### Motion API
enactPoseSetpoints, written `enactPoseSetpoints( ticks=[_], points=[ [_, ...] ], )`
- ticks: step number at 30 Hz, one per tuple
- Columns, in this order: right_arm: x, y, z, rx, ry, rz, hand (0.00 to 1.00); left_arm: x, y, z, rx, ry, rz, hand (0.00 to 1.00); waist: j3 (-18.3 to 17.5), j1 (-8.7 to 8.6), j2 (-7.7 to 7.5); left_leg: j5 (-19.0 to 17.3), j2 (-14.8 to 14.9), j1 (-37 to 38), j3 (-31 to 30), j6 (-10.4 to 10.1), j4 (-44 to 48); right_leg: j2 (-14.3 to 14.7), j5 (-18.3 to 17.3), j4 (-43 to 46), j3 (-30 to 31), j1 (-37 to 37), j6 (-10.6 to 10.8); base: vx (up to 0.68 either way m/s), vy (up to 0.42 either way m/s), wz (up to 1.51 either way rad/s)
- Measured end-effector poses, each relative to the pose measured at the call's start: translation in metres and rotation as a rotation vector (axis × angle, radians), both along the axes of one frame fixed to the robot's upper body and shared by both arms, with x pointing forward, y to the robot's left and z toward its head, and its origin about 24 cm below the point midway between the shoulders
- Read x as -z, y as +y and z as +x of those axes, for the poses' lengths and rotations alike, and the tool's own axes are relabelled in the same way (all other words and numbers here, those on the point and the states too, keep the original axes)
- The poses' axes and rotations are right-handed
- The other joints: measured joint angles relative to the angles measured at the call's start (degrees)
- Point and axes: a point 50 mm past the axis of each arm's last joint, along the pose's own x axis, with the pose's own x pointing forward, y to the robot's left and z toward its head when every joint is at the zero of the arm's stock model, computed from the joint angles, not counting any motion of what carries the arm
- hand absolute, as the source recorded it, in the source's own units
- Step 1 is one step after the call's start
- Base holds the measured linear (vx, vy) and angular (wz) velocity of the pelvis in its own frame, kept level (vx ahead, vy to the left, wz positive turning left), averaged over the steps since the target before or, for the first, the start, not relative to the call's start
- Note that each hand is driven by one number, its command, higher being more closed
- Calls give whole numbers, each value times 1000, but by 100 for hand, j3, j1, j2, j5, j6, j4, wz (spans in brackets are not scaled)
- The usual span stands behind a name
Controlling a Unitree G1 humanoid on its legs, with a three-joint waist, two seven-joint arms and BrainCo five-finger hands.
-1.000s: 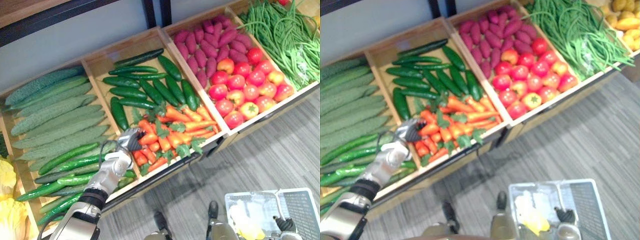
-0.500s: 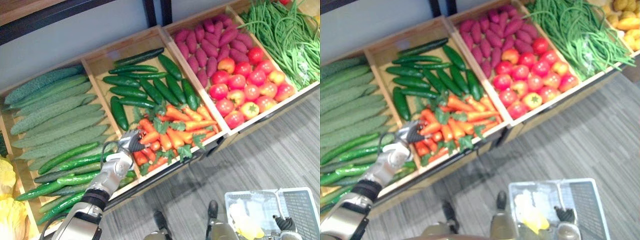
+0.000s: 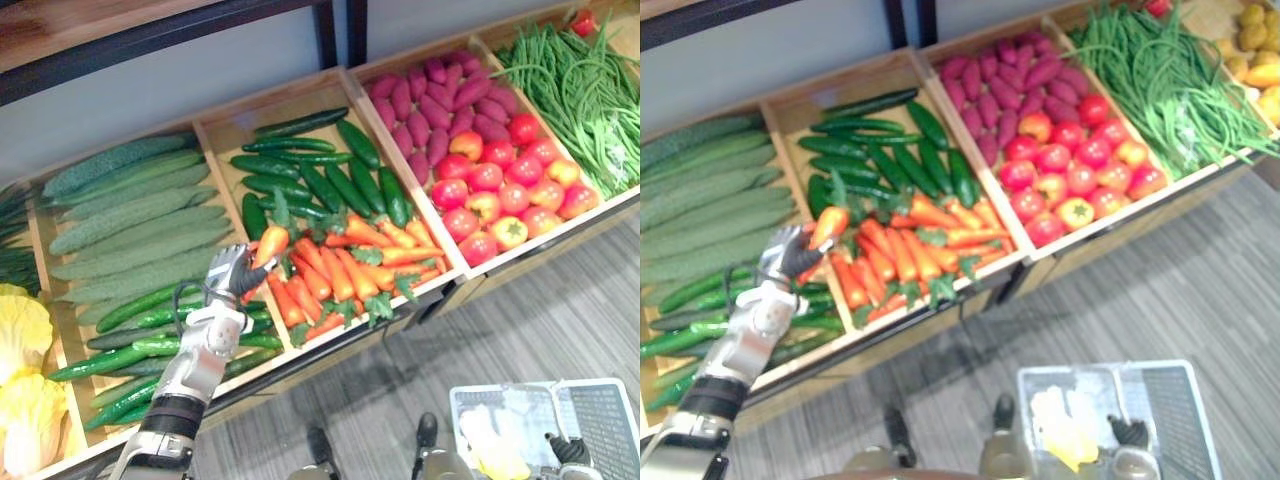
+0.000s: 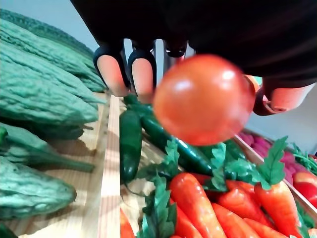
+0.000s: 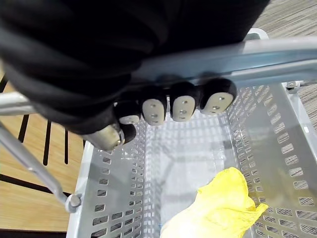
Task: Pick vegetable in the basket
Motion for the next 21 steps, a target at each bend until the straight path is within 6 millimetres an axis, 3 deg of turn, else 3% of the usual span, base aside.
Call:
enactPoseSetpoints(
  ticks=[8,12,21],
  points=[
    [1,-1,-2,16,7,5,100,-20,-9,-11,41,-102,-5,100,-7,24,-11,41,5,83,-100,13,-8,0,-14,0,-118,160,-21,-8,-14,7],
    [3,-3,-9,56,21,19,100,-48,-44,-27,211,-241,-17,100,-76,24,-31,42,14,124,-64,11,-20,5,-13,19,-37,190,-20,-3,-5,-3],
    [-3,-11,-11,38,25,-21,100,-64,-132,-58,702,-300,-95,100,-483,-138,-31,-47,46,519,591,-42,-23,67,2,102,634,180,10,-32,-5,-33]
  ],
)
